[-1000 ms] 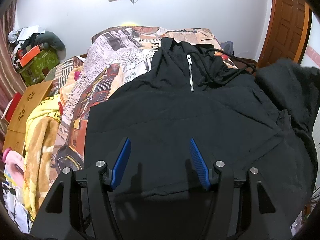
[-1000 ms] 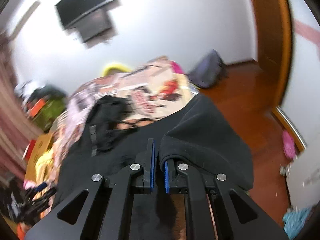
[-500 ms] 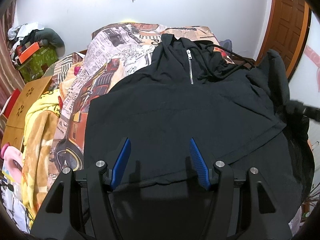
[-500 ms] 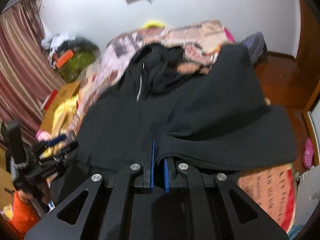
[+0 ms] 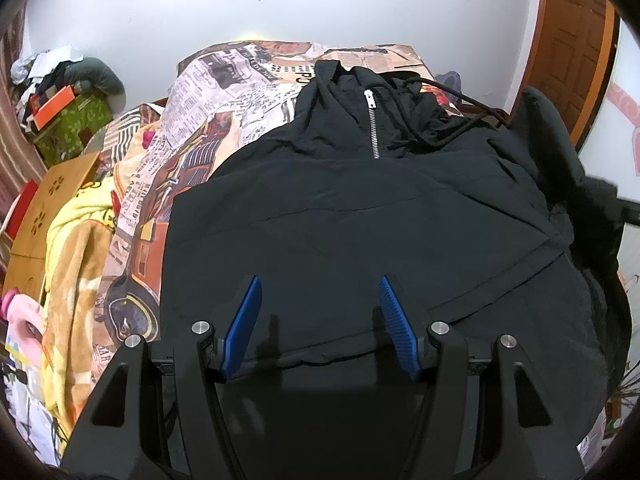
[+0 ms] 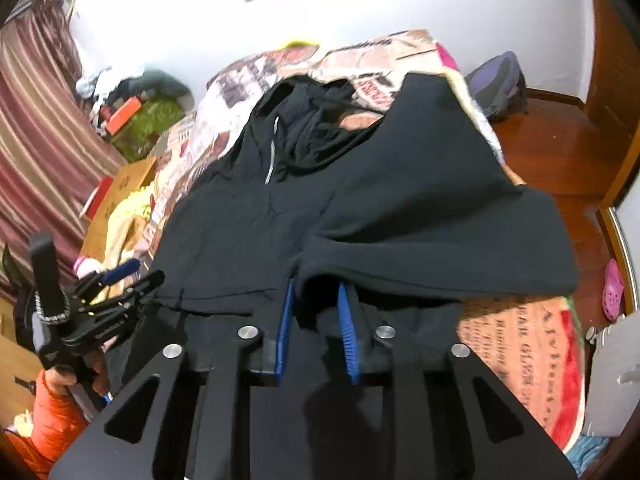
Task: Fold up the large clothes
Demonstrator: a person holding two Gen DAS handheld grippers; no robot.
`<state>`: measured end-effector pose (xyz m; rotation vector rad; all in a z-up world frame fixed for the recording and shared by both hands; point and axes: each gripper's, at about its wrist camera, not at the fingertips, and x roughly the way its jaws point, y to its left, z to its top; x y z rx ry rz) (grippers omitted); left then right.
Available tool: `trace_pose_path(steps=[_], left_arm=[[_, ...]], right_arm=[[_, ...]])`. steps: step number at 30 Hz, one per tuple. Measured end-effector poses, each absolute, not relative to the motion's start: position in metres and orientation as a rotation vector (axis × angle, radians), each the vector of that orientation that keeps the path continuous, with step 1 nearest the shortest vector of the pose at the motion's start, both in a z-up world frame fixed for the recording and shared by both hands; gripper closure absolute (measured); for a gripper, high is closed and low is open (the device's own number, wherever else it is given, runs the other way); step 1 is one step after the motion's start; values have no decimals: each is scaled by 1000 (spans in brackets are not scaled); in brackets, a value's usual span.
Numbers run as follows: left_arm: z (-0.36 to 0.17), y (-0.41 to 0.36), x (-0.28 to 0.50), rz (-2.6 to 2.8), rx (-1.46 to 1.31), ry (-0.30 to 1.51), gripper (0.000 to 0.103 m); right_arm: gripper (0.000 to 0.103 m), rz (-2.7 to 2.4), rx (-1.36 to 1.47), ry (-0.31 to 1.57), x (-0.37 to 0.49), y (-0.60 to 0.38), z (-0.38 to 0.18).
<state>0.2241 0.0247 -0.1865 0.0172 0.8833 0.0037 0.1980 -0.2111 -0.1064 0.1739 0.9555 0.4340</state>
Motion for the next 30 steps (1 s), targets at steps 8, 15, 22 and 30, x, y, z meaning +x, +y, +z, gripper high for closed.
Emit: trace_pose_path(steps=[8, 15, 22, 30], left_arm=[[-184, 13, 226, -19, 34, 871, 43], [-183, 9, 229, -24, 42, 869, 43], [-186, 14, 232, -10, 34, 881, 43], [-190, 11, 236, -14, 17, 893, 43]], right_arm=[[58, 286, 271, 840, 190, -255, -82], [50, 185, 457, 809, 197, -289, -90], [50, 99, 651, 766, 192, -328, -95], [50, 8, 781, 882, 205, -346, -142]])
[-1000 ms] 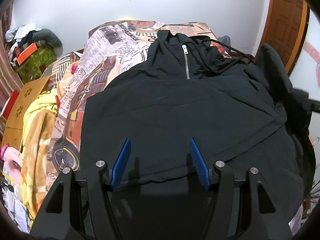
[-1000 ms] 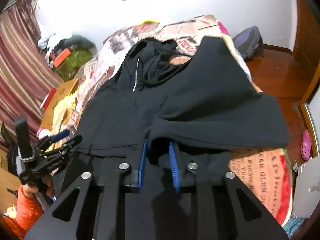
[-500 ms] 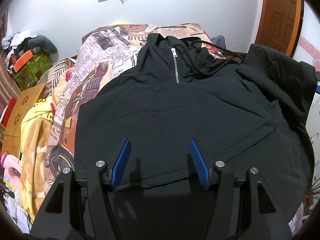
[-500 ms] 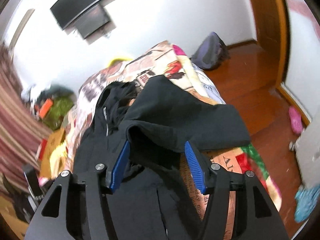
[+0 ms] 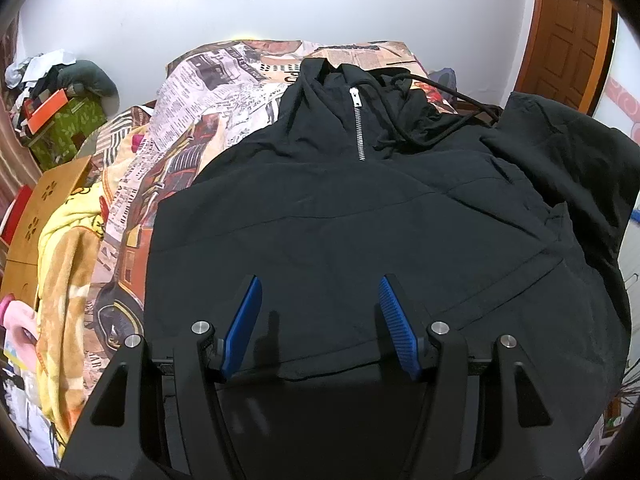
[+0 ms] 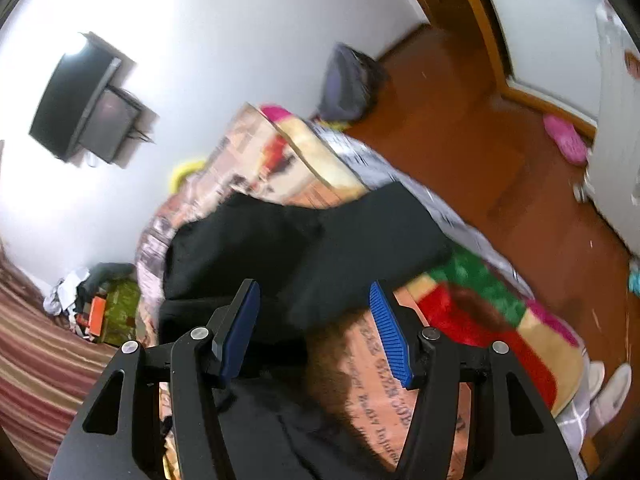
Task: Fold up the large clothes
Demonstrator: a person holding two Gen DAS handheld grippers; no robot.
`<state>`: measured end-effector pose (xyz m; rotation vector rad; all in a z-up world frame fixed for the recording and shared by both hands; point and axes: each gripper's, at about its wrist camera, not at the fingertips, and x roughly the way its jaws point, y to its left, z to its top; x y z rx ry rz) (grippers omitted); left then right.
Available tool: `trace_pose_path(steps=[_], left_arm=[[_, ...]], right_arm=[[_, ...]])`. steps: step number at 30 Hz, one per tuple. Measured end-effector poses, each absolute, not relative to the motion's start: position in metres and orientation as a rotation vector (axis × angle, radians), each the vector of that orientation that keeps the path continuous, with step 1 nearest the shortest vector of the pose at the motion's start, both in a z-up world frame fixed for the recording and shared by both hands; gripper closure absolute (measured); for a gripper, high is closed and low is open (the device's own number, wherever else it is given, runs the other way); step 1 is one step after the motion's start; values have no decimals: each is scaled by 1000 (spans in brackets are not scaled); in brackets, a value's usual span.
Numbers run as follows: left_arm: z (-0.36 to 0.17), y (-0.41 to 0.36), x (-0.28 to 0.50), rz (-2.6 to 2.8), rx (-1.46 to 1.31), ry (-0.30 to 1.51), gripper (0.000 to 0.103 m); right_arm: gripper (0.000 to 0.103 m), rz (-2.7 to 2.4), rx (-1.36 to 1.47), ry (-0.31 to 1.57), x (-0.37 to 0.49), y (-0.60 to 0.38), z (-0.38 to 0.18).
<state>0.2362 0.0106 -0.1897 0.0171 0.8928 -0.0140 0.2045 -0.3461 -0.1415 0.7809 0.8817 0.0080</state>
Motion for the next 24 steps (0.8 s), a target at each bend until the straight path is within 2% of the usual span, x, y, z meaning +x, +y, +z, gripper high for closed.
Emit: trace_pose_path(steps=[8, 13, 14, 15, 16, 17, 18, 24], left_arm=[[-185, 5, 234, -29, 42, 883, 43], [-180, 13, 233, -26, -6, 879, 43], [-179, 14, 233, -20, -7, 876, 43], [-179, 15, 233, -15, -7, 875, 43], [-179, 17, 232, -8, -8, 873, 43], [-178, 19, 232, -5, -8, 873, 43], [-178, 20, 231, 0, -9, 872, 43], [-175, 30, 227, 18, -16, 860, 43]], right_arm=[[49, 87, 951, 1003, 235, -345, -201], [50, 86, 932, 1003, 253, -342, -202], [57, 81, 917, 1004, 258, -340, -202], [72, 69, 891, 1014, 262, -338, -201], [79, 65, 866, 1023, 265, -336, -201], [90, 70, 844, 1033, 267, -334, -198], [93, 86, 822, 1021, 268, -331, -192], [95, 158, 665, 880, 252, -314, -130]])
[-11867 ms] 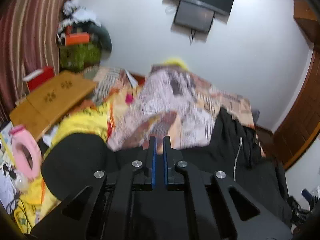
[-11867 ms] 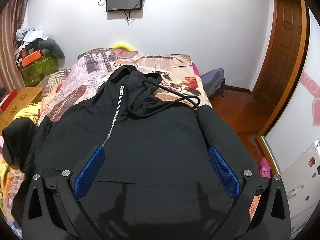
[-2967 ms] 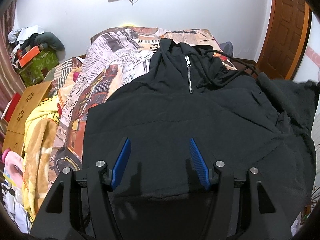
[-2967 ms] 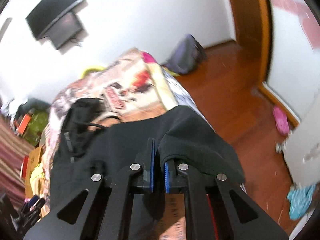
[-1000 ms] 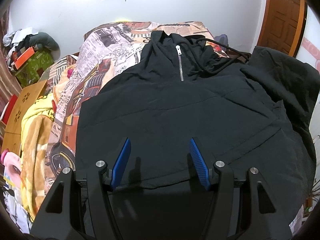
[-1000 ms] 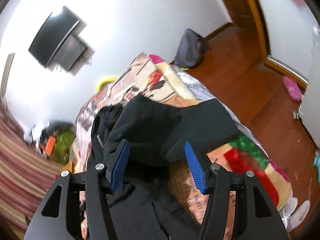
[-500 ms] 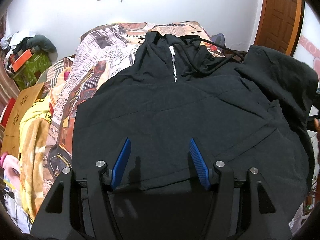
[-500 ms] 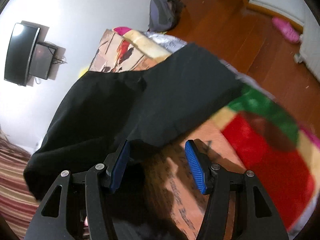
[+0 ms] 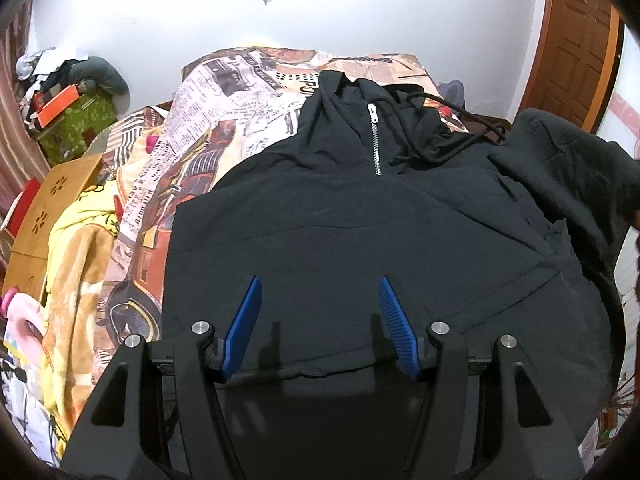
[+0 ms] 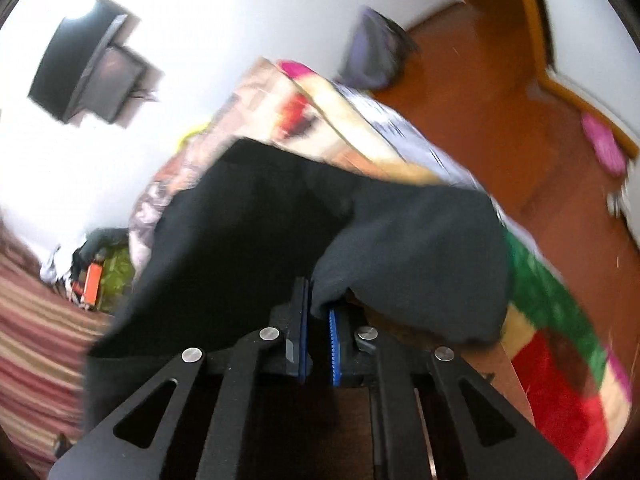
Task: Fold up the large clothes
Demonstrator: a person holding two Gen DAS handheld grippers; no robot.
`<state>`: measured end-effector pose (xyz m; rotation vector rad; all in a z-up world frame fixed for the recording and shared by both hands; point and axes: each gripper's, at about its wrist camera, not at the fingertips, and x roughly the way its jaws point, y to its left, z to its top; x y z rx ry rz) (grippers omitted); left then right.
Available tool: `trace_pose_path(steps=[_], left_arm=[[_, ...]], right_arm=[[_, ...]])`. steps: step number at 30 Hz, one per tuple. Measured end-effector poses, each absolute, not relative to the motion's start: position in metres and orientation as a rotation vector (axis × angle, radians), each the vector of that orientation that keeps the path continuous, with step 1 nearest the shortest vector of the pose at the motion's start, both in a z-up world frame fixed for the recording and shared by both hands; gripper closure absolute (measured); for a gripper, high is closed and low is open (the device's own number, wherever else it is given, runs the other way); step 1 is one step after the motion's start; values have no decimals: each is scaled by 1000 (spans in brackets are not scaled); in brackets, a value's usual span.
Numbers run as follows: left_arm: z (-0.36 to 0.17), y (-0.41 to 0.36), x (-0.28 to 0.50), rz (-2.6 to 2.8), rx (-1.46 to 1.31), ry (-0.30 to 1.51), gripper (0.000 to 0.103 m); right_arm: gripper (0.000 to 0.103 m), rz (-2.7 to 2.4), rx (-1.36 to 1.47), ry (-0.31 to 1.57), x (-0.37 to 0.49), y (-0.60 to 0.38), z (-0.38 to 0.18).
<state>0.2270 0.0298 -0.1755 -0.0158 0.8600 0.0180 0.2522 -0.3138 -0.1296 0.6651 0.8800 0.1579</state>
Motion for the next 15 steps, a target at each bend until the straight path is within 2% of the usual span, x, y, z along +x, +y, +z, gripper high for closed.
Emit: trace_pose_path(steps=[9, 15], left_arm=[[-164, 42, 213, 15, -47, 821, 43], [-153, 59, 197, 25, -61, 785, 43]], right_arm=[[96, 371, 504, 759, 229, -239, -54], [96, 556, 429, 838, 242, -160, -63]])
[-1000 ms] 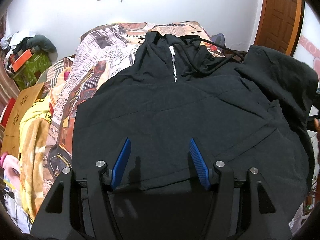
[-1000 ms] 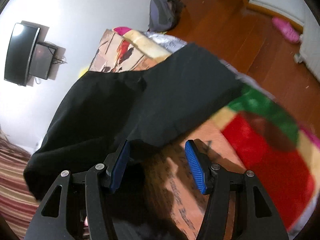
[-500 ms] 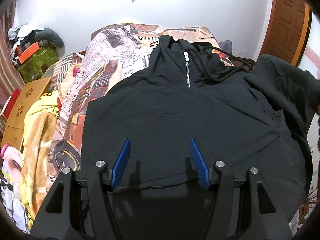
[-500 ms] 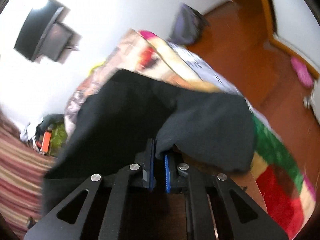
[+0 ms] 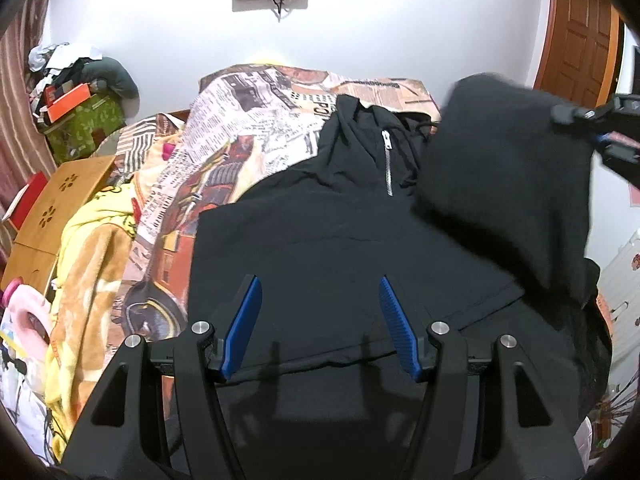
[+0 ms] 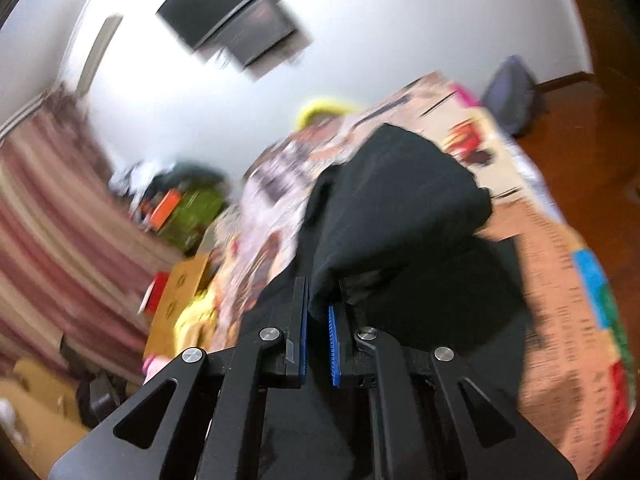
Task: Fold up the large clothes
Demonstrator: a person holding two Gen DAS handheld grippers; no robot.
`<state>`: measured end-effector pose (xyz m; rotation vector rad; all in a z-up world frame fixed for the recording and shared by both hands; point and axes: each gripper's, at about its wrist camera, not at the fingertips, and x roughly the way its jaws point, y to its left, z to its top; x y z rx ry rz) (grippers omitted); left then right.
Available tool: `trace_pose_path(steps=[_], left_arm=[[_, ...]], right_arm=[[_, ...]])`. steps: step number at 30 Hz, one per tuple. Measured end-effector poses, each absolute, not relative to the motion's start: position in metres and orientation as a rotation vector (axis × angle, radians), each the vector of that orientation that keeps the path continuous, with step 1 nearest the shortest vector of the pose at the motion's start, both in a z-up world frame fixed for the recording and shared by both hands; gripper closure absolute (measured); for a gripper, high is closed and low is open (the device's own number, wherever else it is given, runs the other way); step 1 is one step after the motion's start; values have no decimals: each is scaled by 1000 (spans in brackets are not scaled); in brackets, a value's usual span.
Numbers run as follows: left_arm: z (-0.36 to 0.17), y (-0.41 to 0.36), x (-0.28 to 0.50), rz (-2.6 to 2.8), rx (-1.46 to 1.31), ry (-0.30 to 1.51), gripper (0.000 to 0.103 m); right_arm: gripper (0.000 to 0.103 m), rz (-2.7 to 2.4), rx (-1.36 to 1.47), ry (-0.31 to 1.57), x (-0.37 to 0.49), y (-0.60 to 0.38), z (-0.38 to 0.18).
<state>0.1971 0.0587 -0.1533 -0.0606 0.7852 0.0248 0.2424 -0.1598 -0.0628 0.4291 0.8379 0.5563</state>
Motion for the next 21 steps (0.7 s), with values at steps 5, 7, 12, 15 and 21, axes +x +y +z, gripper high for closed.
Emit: trace_pose_path(steps=[5, 7, 12, 15, 21], left_arm=[[-145, 77, 183, 49, -77, 759, 43], [-142, 85, 177, 61, -88, 746, 41], [-136, 94, 166, 77, -95, 713, 40], [-132, 94, 162, 91, -89, 692, 36], [-121, 81, 157, 103, -42, 615, 15]], right_arm=[[96, 652, 315, 975, 239, -98, -94], [96, 681, 281, 1035, 239, -82, -108], [95, 753, 188, 1167, 230, -54, -133], [95, 768, 105, 1196, 220, -46, -131], [80, 733, 64, 1185, 209, -64, -116]])
